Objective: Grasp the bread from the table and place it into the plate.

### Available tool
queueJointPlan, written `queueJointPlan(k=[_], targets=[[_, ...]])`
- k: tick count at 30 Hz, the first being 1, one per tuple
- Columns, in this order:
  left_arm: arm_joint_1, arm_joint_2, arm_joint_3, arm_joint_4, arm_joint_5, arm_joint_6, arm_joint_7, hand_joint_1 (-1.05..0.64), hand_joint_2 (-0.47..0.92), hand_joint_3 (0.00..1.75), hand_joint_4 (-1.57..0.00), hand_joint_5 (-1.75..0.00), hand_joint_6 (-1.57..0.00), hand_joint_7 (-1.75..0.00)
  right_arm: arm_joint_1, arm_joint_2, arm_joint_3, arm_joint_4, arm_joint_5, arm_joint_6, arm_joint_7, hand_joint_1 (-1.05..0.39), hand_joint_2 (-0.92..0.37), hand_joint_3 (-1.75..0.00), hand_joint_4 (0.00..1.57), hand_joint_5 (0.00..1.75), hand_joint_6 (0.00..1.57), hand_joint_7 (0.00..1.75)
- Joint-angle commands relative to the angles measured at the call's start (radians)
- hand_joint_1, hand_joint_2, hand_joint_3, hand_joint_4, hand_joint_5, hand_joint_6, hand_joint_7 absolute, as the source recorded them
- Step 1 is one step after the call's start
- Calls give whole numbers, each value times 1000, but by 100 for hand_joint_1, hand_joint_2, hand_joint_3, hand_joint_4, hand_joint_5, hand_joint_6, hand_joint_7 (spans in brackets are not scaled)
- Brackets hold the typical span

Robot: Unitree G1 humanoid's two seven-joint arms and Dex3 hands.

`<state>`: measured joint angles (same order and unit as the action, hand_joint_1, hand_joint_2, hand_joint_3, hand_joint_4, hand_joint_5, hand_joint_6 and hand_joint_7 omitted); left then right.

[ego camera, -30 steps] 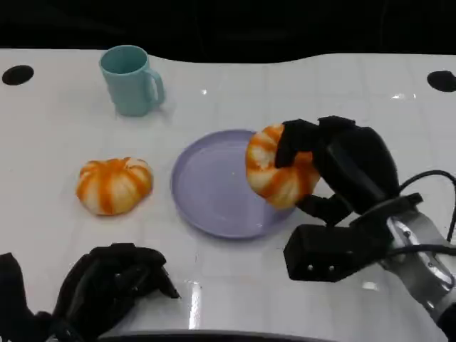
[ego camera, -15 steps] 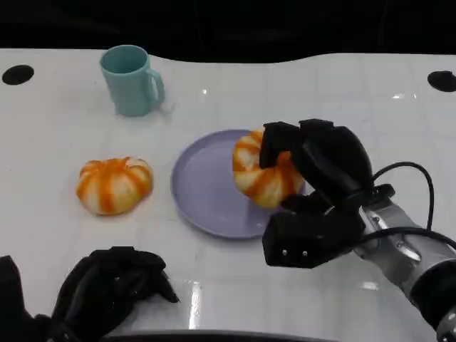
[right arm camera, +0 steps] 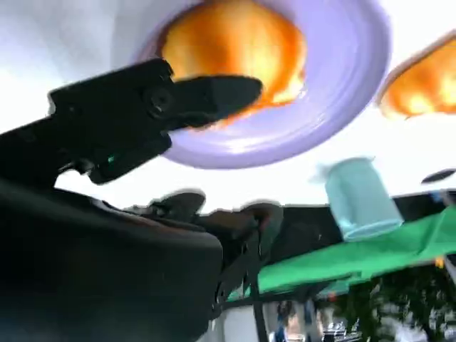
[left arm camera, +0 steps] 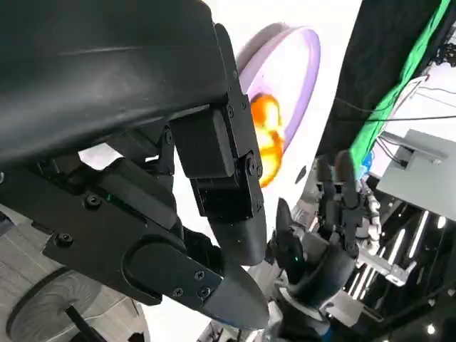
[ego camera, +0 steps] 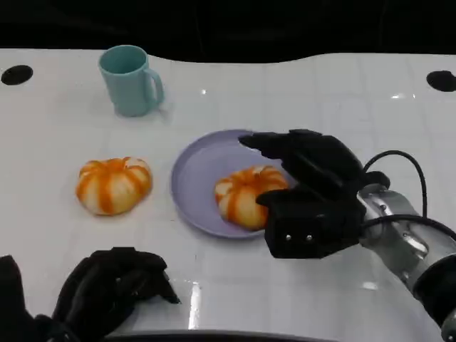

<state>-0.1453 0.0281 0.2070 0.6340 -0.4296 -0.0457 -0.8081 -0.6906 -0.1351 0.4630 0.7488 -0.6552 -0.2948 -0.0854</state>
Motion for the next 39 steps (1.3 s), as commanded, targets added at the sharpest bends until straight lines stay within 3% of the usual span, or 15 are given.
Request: queueJointPlan(k=[1,12,21,23,26,27,29,32,34,36,39], targets=[[8,14,1,-1,5,-10,4,-92,70,0,-80,-140,-149,0,50,-34,-20,-101,47,18,81,-83,-92,-43,0,0,5,0],[4,9,1,2,1,-6,8,-92,69,0,-81,-139,-149,0,178,-129,-45,-344,52,15,130,-78,-92,-40,10,6,13,4],[0,8,-1,4,2,-8,13,-93,69,0,-81,-139,-150,0,319,-190,-109,-504,101,-49,127,-67,-92,-28,43,25,41,15],[1,6,-2,0,4,-8,19,-93,69,0,-81,-141,-150,-1,357,-189,-123,-531,122,-69,120,-62,-92,-24,58,35,53,20],[1,5,-4,-2,6,-6,23,-94,69,0,-81,-142,-151,-1,401,-178,-144,-545,155,-108,105,-57,-92,-19,56,84,69,25],[0,5,-5,-2,6,-5,23,-94,69,0,-81,-142,-151,-1,420,-169,-154,-550,183,-117,110,-56,-92,-18,55,93,72,27],[0,5,-5,-3,4,-1,24,-94,69,0,-81,-142,-151,0,453,-150,-171,-564,255,-126,133,-53,-92,-17,52,116,76,43],[0,5,-6,-1,4,-4,23,-94,69,0,-81,-142,-150,0,504,-118,-197,-592,373,-128,172,-47,-92,-16,50,146,56,111],[1,6,-8,-2,7,-9,25,-94,69,0,-80,-142,-150,0,533,-104,-210,-615,430,-114,197,-44,-92,-18,52,160,51,135],[0,5,-7,-2,2,-6,21,-94,69,0,-79,-142,-150,0,560,-93,-226,-632,505,-96,241,-42,-92,-21,53,171,47,152],[-3,4,-3,6,-6,-5,15,-93,69,0,-78,-143,-150,0,595,-90,-244,-661,572,-75,288,-41,-92,-27,61,174,44,163]])
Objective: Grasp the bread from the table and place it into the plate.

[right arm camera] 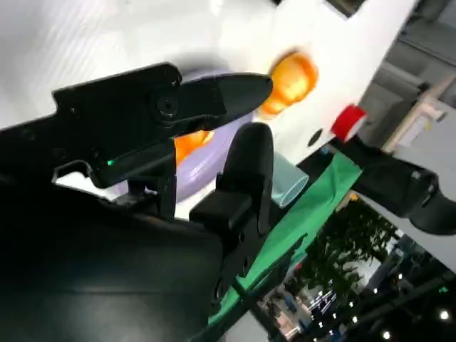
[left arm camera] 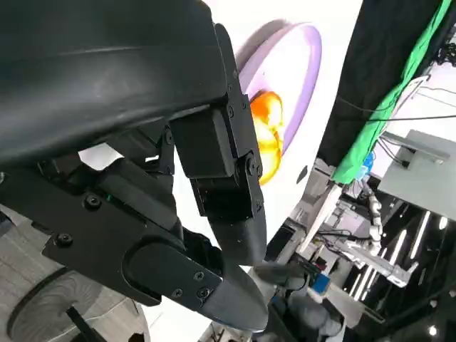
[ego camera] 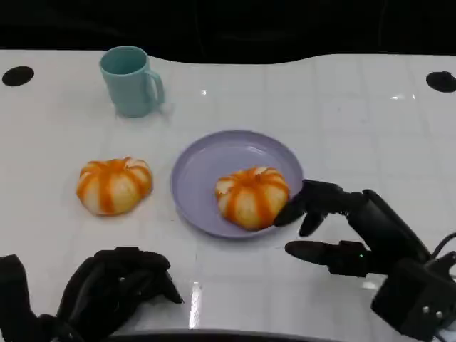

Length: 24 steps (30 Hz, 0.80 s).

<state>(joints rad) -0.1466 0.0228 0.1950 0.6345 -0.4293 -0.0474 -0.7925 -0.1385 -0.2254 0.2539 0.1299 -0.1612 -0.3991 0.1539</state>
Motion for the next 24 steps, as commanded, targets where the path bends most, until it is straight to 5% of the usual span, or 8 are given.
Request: queueJointPlan(k=[1,15,24], targets=[[-3,9,11,7,-9,1,-1,-93,69,0,-78,-143,-150,0,54,0,-40,-53,89,38,60,-41,-92,-29,63,174,44,165],[-4,7,7,0,-7,9,9,-95,68,0,-80,-141,-150,-1,279,11,-116,-315,366,305,209,-50,-92,-39,63,175,46,174],[5,11,10,-14,-10,17,7,-95,68,0,-80,-142,-151,0,386,54,-169,-323,518,340,276,-46,-92,-44,58,175,43,175]])
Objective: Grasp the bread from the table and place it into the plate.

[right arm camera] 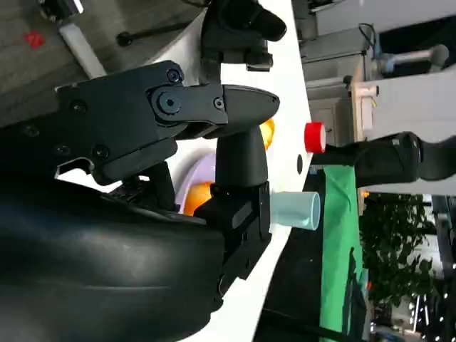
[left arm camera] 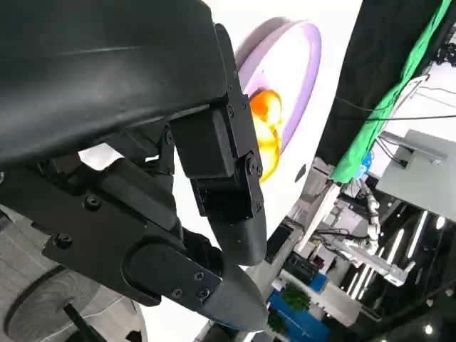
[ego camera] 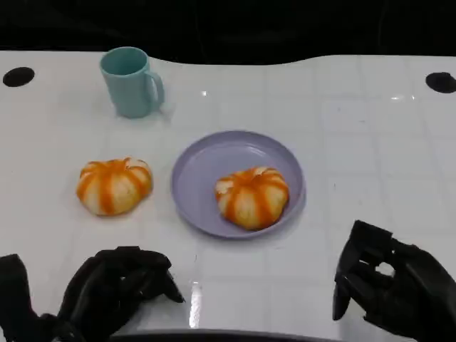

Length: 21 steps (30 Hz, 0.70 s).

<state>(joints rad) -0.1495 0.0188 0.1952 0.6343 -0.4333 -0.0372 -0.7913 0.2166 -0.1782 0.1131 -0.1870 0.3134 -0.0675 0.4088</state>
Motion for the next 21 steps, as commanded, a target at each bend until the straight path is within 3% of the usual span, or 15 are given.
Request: queueJointPlan(k=[1,11,21], targets=[[9,15,9,-14,-6,4,2,-95,68,0,-81,-141,-151,0,37,11,-31,-3,51,8,26,-46,-92,-44,58,175,43,175],[11,15,8,-12,-5,-5,-8,-94,69,0,-81,-140,-150,0,43,28,-47,92,60,-47,105,-47,-92,-40,63,175,46,175],[4,15,9,-4,-5,-1,-4,-94,68,0,-81,-140,-150,0,31,47,-70,121,97,-24,146,-49,-92,-38,62,175,45,175]])
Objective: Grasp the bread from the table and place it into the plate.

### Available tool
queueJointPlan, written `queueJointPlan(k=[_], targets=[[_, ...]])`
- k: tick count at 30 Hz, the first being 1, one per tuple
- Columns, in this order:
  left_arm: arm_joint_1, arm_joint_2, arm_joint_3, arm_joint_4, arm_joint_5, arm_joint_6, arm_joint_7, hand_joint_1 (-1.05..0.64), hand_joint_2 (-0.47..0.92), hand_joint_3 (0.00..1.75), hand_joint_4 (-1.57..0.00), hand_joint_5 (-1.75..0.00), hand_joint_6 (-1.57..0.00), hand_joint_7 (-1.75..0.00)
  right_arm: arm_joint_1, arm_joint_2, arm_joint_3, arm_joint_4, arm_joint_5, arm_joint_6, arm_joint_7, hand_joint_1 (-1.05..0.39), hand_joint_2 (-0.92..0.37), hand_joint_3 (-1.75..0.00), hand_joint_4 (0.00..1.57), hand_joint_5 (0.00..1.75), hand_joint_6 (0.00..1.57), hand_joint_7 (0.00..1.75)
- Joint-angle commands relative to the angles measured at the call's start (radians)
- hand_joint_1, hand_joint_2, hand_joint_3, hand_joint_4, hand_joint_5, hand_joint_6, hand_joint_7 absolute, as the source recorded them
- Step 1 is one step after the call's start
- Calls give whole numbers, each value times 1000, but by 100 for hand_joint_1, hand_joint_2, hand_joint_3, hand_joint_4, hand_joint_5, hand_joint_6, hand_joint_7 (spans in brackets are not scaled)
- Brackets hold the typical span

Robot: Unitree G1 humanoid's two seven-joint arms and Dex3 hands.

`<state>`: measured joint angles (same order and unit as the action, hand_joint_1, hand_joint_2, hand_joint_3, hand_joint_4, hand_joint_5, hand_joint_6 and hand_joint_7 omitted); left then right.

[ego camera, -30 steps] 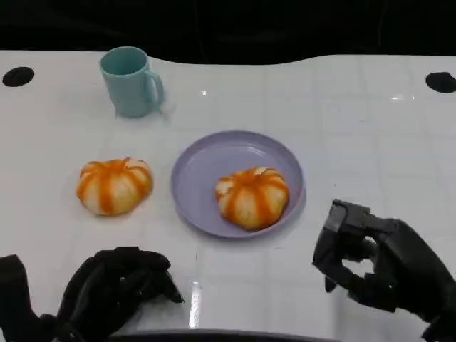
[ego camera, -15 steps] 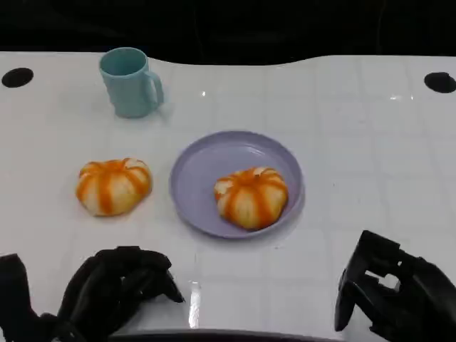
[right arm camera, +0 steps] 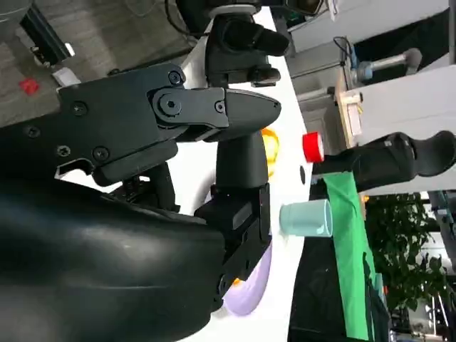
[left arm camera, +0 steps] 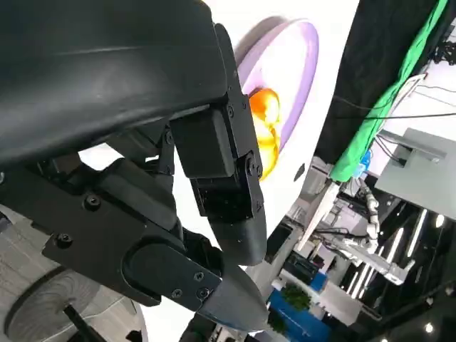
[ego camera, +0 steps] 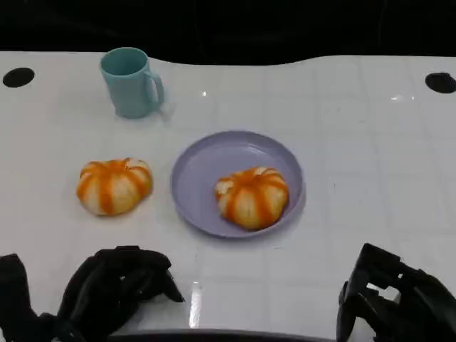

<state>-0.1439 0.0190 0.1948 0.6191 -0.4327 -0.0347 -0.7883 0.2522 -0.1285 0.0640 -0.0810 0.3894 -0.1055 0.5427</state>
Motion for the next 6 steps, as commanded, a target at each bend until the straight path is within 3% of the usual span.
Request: queueJointPlan(k=[1,6], targets=[[-4,15,9,15,-4,-6,-7,-93,68,0,-81,-140,-150,0,-7,0,-23,21,25,11,18,-49,-92,-38,62,175,45,175],[-7,12,7,16,3,-9,9,-94,69,0,-81,-140,-151,0,-17,6,-31,49,41,5,46,-51,-92,-37,64,175,46,174]])
